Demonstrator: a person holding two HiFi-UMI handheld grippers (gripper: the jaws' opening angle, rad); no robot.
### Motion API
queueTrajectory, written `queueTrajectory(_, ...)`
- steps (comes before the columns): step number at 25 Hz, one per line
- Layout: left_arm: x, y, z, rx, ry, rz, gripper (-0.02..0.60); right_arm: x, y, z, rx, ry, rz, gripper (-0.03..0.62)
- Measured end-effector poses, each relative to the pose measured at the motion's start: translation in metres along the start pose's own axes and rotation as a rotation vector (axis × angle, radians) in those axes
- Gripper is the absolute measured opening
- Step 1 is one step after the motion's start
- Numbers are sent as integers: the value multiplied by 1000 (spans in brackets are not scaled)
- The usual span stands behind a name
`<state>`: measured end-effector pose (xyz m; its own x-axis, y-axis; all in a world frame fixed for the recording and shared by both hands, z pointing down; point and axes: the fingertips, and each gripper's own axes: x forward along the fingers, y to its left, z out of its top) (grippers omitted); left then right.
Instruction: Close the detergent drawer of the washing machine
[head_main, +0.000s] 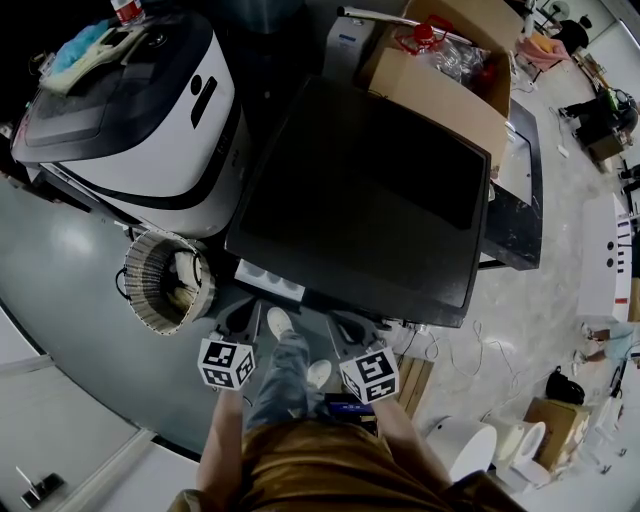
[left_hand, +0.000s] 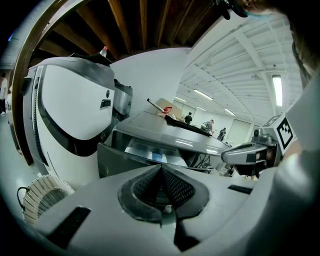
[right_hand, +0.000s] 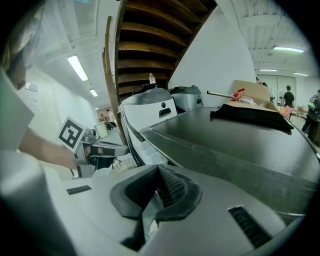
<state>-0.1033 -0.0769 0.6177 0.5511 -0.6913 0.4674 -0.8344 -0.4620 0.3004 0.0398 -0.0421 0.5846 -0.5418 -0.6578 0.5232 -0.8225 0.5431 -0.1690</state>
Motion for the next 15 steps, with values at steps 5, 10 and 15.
queueTrajectory(5,7,1,5,0,-6,-2,25,3,-3,2,-3,4,-2,12)
queueTrajectory(10,11,2,8,5,-6,-8,25,3,-8,2,8,5,-10,12)
queueTrajectory(15,16,2,11,1,-13,-14,25,4,-9,3,13,3,-8,12)
